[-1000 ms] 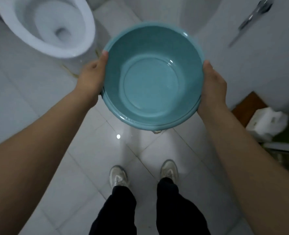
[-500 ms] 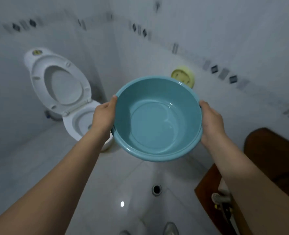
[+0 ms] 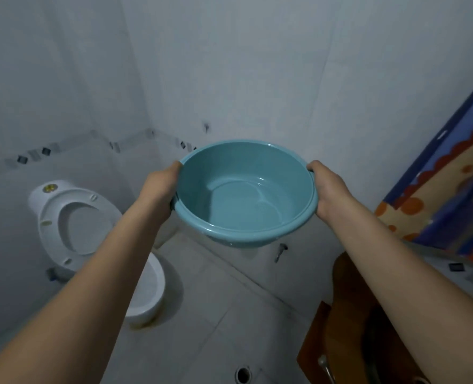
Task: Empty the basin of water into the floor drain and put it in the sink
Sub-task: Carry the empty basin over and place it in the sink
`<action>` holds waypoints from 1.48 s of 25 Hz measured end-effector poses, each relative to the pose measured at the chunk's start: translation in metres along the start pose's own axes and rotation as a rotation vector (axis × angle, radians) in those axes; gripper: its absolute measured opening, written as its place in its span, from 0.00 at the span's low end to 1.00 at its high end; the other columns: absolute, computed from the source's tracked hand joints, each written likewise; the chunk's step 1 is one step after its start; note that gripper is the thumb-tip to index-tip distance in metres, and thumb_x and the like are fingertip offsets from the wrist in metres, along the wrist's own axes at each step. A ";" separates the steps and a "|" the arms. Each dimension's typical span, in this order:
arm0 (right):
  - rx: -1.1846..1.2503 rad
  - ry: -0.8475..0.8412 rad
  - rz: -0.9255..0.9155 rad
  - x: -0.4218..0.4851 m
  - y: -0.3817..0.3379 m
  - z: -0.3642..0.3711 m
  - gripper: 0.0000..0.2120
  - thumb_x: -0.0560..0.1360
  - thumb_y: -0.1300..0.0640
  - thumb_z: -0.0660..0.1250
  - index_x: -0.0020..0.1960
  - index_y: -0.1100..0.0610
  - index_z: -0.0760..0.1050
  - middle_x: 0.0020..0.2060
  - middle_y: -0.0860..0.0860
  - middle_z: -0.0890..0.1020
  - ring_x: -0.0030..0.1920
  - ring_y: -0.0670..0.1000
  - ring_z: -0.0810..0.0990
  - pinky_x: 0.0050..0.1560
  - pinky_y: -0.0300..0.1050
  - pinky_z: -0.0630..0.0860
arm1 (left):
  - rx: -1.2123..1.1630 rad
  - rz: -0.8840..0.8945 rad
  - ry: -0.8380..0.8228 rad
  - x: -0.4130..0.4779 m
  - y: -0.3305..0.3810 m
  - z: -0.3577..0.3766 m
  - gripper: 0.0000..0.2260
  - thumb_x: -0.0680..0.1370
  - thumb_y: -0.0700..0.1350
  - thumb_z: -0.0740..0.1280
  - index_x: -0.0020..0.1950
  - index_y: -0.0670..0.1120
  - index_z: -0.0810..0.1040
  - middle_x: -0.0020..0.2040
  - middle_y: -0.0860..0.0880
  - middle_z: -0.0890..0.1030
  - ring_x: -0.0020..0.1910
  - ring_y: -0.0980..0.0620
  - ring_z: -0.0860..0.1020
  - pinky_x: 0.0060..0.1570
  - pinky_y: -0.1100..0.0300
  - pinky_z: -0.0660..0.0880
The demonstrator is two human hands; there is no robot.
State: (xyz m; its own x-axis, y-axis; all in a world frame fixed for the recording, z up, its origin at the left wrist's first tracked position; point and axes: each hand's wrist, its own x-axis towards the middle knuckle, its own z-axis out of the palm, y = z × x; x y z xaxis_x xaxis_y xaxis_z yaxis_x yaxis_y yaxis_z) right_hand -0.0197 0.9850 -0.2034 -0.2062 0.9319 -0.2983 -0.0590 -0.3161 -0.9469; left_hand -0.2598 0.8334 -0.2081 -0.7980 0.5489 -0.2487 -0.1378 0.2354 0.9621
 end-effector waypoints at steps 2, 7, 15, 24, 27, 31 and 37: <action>0.004 0.014 -0.033 -0.007 -0.021 -0.008 0.06 0.72 0.58 0.63 0.41 0.58 0.77 0.37 0.54 0.80 0.36 0.54 0.79 0.42 0.48 0.77 | -0.025 0.025 -0.020 -0.006 0.023 0.007 0.11 0.75 0.51 0.65 0.42 0.45 0.81 0.29 0.47 0.82 0.20 0.51 0.78 0.22 0.65 0.74; -0.004 0.060 -0.058 -0.019 -0.052 -0.024 0.05 0.71 0.57 0.62 0.42 0.57 0.76 0.37 0.55 0.78 0.37 0.55 0.77 0.44 0.52 0.72 | -0.037 0.063 -0.088 -0.011 0.055 0.023 0.13 0.74 0.50 0.65 0.48 0.42 0.82 0.36 0.44 0.82 0.29 0.46 0.79 0.33 0.57 0.75; 0.040 0.151 -0.080 -0.027 -0.054 -0.053 0.07 0.73 0.57 0.62 0.44 0.59 0.78 0.38 0.54 0.80 0.37 0.54 0.79 0.43 0.48 0.78 | -0.025 0.048 -0.203 -0.018 0.054 0.048 0.14 0.75 0.49 0.64 0.53 0.40 0.81 0.40 0.43 0.82 0.31 0.46 0.79 0.34 0.57 0.75; 0.090 0.325 -0.086 -0.055 -0.026 -0.101 0.11 0.73 0.56 0.64 0.51 0.61 0.79 0.43 0.57 0.81 0.41 0.56 0.80 0.44 0.52 0.79 | 0.056 0.076 -0.374 -0.039 0.034 0.078 0.13 0.75 0.48 0.63 0.49 0.40 0.80 0.39 0.42 0.80 0.30 0.45 0.77 0.30 0.58 0.72; 0.105 0.417 -0.074 -0.068 -0.010 -0.124 0.16 0.74 0.54 0.65 0.57 0.63 0.80 0.45 0.56 0.85 0.43 0.57 0.84 0.49 0.58 0.82 | 0.101 0.047 -0.437 -0.047 0.018 0.096 0.14 0.75 0.49 0.64 0.50 0.39 0.81 0.39 0.41 0.81 0.35 0.44 0.78 0.35 0.54 0.73; 0.129 0.463 -0.073 -0.087 0.014 -0.167 0.11 0.75 0.53 0.66 0.49 0.59 0.82 0.38 0.54 0.86 0.38 0.54 0.84 0.38 0.47 0.81 | 0.145 0.041 -0.497 -0.067 -0.006 0.128 0.13 0.73 0.50 0.65 0.43 0.41 0.81 0.36 0.42 0.83 0.33 0.44 0.79 0.37 0.52 0.74; 0.101 0.509 -0.028 -0.111 0.064 -0.256 0.10 0.74 0.50 0.66 0.43 0.54 0.83 0.37 0.51 0.87 0.32 0.50 0.85 0.26 0.39 0.76 | 0.233 0.117 -0.518 -0.128 -0.058 0.188 0.17 0.76 0.51 0.62 0.40 0.39 0.80 0.37 0.40 0.83 0.36 0.42 0.80 0.36 0.50 0.74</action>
State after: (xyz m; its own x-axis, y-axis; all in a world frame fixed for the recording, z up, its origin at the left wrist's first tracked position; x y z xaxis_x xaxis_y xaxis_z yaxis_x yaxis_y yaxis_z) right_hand 0.2495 0.9070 -0.2614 0.2962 0.9009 -0.3172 -0.1570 -0.2817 -0.9466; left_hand -0.0392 0.9000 -0.2535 -0.4008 0.8891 -0.2209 0.1134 0.2874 0.9511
